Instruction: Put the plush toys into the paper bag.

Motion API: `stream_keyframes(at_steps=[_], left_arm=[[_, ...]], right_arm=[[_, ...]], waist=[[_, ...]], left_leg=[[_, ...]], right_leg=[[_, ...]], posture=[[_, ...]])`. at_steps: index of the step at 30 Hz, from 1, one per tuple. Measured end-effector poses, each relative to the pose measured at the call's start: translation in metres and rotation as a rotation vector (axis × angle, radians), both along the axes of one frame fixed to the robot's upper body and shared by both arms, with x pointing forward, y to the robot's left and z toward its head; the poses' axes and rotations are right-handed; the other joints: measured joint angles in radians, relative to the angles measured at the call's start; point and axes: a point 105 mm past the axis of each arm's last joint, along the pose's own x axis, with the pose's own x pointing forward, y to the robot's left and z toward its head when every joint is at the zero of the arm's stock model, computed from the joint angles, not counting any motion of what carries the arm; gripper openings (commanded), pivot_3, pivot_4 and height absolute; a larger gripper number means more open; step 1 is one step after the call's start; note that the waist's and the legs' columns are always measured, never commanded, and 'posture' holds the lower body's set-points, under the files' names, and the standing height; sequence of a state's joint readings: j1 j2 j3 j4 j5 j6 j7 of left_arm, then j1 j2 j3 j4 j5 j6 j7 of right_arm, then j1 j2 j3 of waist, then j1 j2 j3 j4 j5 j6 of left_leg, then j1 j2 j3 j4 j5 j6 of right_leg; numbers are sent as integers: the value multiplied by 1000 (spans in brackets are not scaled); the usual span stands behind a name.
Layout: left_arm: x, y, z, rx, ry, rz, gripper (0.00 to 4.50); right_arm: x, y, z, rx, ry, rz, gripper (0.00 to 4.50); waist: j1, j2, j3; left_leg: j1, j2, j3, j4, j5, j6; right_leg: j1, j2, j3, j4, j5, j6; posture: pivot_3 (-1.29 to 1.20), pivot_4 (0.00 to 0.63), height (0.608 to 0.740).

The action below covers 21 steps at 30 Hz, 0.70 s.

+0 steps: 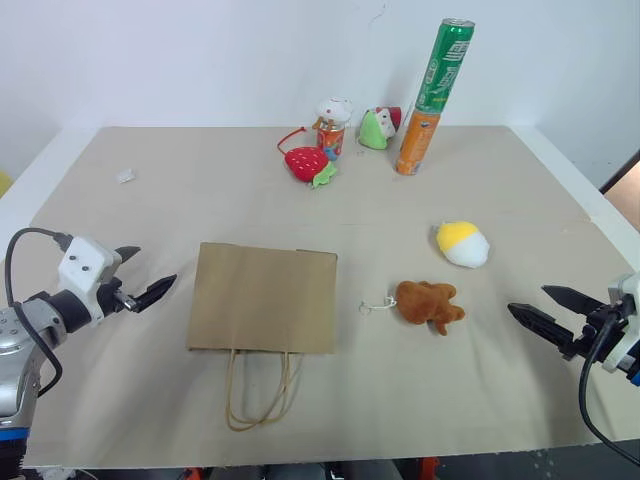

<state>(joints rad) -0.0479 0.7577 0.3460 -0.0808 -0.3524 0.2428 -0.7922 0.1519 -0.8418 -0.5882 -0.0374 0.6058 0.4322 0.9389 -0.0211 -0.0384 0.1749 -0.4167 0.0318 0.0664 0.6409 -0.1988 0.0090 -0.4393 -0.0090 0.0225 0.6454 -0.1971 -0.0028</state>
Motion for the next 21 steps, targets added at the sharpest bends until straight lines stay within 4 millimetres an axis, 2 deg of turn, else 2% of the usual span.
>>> stream_keyframes(at_steps=[3, 5, 16, 18, 19, 20, 21], left_arm=[[2, -3, 1, 14, -6, -11, 4383], [11, -17, 9, 21, -42, -59, 4383], [8, -18, 7, 22, -29, -60, 4383], [8, -18, 6, 22, -26, -60, 4383], [9, -18, 9, 28, -42, -62, 4383], [12, -28, 30, 76, -138, -101, 4383], [13, -32, 35, 86, -159, -118, 4383]], right_arm=[[0, 0, -1, 2, 2, 4, 4500], [6, 4, -5, 12, -16, 10, 4500], [13, 7, -6, 8, -24, 24, 4500], [18, 25, -1, 15, -24, 96, 4500], [27, 48, 13, 25, -49, 190, 4500], [38, 120, 48, 5, -144, 506, 4500], [36, 143, 55, 9, -161, 604, 4500]], waist=[[0, 0, 0], [1, 0, 0], [-1, 0, 0], [-1, 0, 0], [-3, 0, 1], [-6, -1, 1], [-6, -1, 1]], left_leg=[[0, 0, 0, 0, 0, 0], [0, -1, 0, 0, 0, 0], [0, 0, 1, -1, 0, 0], [0, 1, 0, -1, 0, 0], [1, 1, 1, -1, 0, 0], [3, 2, -1, -1, 0, 0], [4, 3, 0, -1, 0, 0]], right_leg=[[0, 0, 0, 0, 0, 0], [0, 1, 0, 0, 0, 0], [0, 1, 0, 0, 0, 0], [0, 1, 0, 0, 0, 0], [0, 1, 1, 1, 0, 0], [0, 2, 0, 0, 0, 0], [1, 3, 0, 0, 0, 0]], posture=[[0, 150, 740], [0, 150, 740], [0, 150, 740], [0, 150, 740], [0, 150, 740], [0, 150, 740], [0, 150, 740]])
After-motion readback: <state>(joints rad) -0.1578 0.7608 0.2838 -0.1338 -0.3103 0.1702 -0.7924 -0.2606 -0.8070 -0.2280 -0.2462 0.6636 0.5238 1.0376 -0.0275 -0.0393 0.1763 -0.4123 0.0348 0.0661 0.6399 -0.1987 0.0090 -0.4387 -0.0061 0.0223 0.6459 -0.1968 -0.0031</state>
